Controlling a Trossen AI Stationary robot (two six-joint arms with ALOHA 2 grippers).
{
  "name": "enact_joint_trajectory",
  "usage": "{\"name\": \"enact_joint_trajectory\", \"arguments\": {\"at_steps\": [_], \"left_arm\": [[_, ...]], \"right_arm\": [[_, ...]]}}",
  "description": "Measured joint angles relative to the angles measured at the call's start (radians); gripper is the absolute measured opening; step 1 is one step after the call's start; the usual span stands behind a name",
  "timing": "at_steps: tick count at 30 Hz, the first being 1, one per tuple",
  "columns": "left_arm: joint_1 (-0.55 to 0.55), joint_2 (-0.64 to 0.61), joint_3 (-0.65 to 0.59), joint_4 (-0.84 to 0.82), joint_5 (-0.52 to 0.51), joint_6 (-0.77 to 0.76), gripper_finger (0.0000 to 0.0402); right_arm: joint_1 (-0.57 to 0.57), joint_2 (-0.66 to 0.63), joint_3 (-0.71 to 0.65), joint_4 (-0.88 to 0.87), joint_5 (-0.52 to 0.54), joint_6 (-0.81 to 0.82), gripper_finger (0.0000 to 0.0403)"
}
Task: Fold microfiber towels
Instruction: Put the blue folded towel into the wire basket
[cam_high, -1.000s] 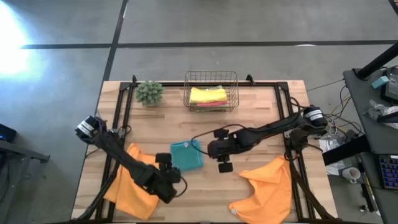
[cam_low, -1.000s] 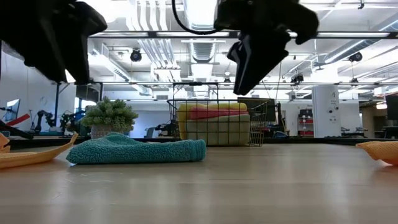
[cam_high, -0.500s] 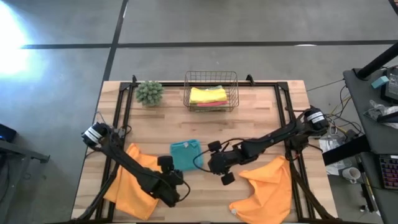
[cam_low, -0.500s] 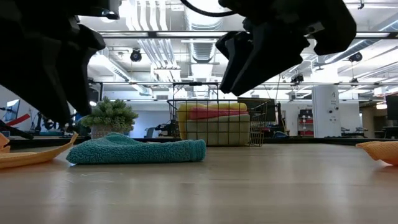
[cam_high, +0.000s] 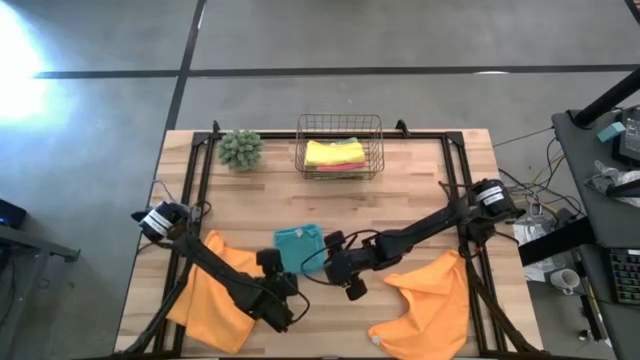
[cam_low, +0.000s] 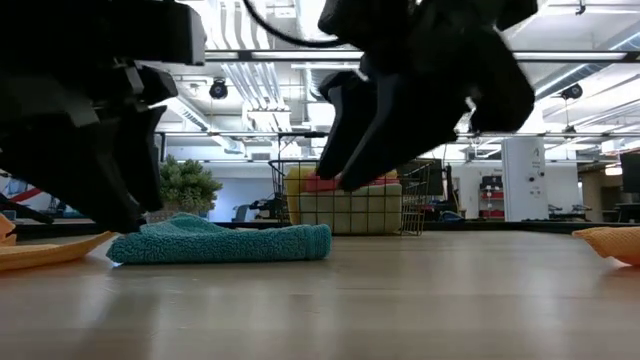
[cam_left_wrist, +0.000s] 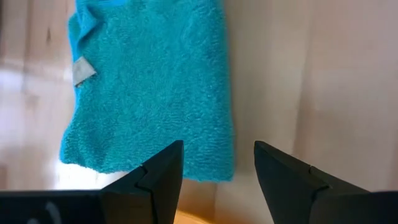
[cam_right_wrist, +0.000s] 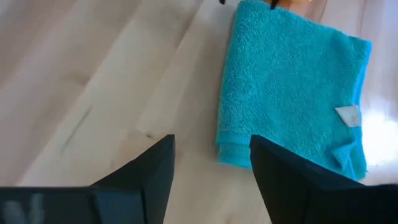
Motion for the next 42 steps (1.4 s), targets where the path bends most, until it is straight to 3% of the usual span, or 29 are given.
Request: {"name": "enact_joint_trajectory", "arguments": {"at_steps": [8,31,37,42], "left_arm": [[0.015,0.0,-0.051,0.009,-0.004,0.0,0.018],[0.068,-0.005,-0.136,0.156,-0.011,0.058,0.0175],[0.102,-0.003,-0.139,0.19,-0.01,0.154,0.011],[0.126,0.0,-0.14,0.221,-0.008,0.221,0.0028]], "right_arm": [[-0.002,0.052,0.006,0.049,0.065,-0.001,0.0208],[-0.054,0.15,0.006,0.125,0.065,-0.014,0.0208],[-0.076,0.15,0.006,0.126,0.051,-0.002,0.0205],[-0.092,0.15,0.007,0.112,0.053,0.052,0.0167]]}}
